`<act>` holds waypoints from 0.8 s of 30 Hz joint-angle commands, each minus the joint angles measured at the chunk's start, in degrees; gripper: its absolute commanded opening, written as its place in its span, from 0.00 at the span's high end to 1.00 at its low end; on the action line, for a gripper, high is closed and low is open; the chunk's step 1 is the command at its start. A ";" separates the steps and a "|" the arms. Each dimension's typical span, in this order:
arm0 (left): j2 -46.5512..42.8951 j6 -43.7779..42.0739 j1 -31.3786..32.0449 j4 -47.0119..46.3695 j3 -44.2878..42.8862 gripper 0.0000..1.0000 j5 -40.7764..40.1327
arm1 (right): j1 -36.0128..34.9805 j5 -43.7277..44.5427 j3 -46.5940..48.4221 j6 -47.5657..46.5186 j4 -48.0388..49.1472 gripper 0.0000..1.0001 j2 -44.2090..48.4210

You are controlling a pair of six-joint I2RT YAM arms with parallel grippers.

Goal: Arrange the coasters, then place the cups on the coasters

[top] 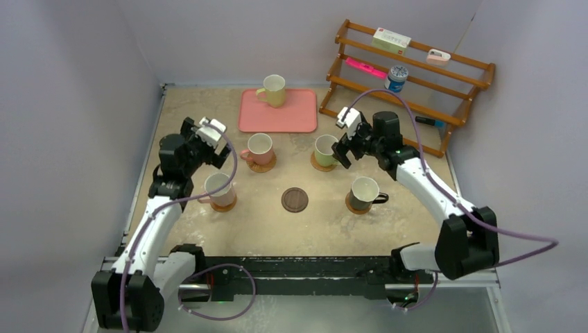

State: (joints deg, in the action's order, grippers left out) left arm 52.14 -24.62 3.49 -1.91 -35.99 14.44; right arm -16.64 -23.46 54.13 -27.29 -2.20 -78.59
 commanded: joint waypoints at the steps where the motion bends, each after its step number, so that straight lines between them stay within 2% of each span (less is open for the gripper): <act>1: 6.99 -2.36 -0.32 0.20 -11.97 0.00 2.15 | 0.03 0.95 3.86 -1.89 -7.34 0.02 6.09; 9: 29.56 -2.77 0.51 9.60 -37.45 0.00 8.15 | 0.36 3.83 3.57 -3.98 -15.72 0.02 15.09; 13: 42.91 -4.65 2.55 15.22 -51.32 0.00 8.61 | 0.40 4.11 1.64 -4.24 -17.76 0.02 19.16; 22: 69.14 -3.67 4.50 27.09 -82.17 0.00 11.98 | 0.44 2.92 -4.24 -5.35 -18.77 0.02 26.28; 24: 73.03 -3.57 4.51 28.74 -86.03 0.00 13.40 | 0.42 2.58 -5.40 -5.81 -18.72 0.02 27.41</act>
State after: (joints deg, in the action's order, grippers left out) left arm 120.27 -28.12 7.77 20.86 -113.10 24.08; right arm -16.43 -20.16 50.72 -31.83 -20.01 -53.39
